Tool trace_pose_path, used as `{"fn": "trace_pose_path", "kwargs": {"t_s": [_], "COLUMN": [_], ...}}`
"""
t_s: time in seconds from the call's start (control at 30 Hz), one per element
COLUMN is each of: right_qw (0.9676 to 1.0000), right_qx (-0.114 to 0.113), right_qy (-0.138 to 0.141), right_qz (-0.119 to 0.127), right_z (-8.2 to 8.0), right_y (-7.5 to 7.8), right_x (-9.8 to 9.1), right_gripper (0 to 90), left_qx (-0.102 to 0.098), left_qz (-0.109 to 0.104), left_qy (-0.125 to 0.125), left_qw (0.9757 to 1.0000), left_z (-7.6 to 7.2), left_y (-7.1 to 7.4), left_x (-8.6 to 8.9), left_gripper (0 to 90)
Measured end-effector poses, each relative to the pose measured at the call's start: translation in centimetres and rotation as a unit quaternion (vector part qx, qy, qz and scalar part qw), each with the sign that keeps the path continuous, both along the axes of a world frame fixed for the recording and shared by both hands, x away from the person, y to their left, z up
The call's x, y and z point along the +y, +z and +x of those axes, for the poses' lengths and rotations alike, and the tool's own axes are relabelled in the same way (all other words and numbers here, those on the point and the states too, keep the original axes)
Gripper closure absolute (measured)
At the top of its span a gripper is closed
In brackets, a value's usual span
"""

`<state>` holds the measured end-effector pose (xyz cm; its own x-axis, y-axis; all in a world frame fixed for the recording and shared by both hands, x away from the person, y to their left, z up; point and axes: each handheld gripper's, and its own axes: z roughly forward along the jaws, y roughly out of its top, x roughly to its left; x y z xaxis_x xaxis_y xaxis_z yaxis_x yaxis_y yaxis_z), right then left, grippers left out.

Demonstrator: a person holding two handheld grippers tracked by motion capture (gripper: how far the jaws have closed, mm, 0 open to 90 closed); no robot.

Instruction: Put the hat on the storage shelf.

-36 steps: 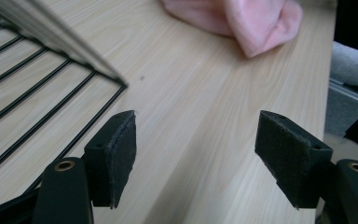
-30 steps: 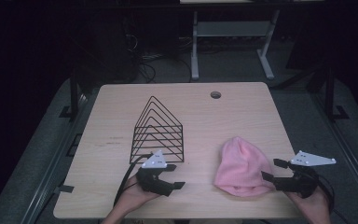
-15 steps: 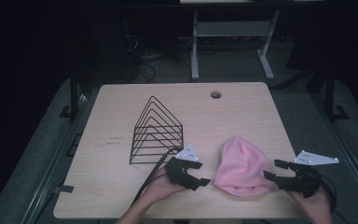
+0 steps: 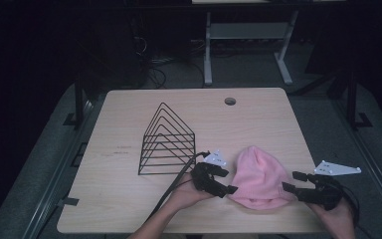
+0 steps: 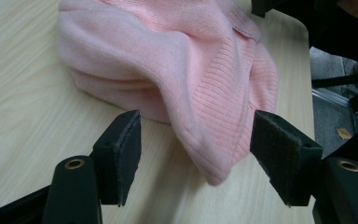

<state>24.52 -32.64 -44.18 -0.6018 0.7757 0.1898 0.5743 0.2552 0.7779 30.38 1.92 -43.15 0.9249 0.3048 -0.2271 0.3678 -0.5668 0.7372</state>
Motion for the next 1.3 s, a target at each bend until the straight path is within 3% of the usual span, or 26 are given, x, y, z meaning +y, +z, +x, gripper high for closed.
{"fn": "trace_pose_path", "kwargs": {"t_s": [0.3, 0.37, 0.5, 0.73, 0.8, 1.03, 1.17, 1.3], "right_qw": [0.9996, 0.9994, 0.999, 0.9976, 0.9973, 0.9961, 0.9953, 0.9945], "right_qx": [0.025, 0.029, 0.036, 0.049, 0.052, 0.056, 0.058, 0.061], "right_qy": [0.013, 0.02, 0.026, 0.041, 0.044, 0.057, 0.064, 0.071], "right_qz": [-0.002, -0.007, -0.011, -0.026, -0.027, -0.038, -0.043, -0.047], "right_z": [0.5, 0.8, 1.0, 1.4, 1.4, 1.5, 1.4, 1.3], "right_y": [-0.7, -0.9, -1.1, -1.6, -1.7, -1.9, -1.8, -1.8], "right_x": [0.0, 0.2, 0.4, 0.9, 0.9, 1.2, 1.3, 1.5], "right_gripper": [36.9, 38.9, 42.9, 51.4, 55.6, 70.0, 78.3, 79.8], "left_qx": [0.017, 0.021, 0.029, 0.041, 0.043, 0.05, 0.043, 0.031], "left_qz": [0.018, 0.033, 0.036, 0.052, 0.055, 0.072, 0.074, 0.08], "left_qy": [-0.008, -0.013, -0.01, -0.013, -0.02, -0.033, -0.039, -0.051], "left_qw": [0.9997, 0.9992, 0.9989, 0.9977, 0.9973, 0.9956, 0.9956, 0.995], "left_z": [1.2, 1.6, 1.9, 2.6, 2.7, 2.8, 2.7, 2.7], "left_y": [-0.6, -0.8, -1.1, -1.5, -1.6, -2.1, -2.0, -1.7], "left_x": [-1.7, -2.1, -2.5, -3.4, -3.5, -3.9, -3.8, -3.6], "left_gripper": [34.5, 36.2, 38.4, 50.5, 59.2, 70.5, 77.3, 80.5]}}
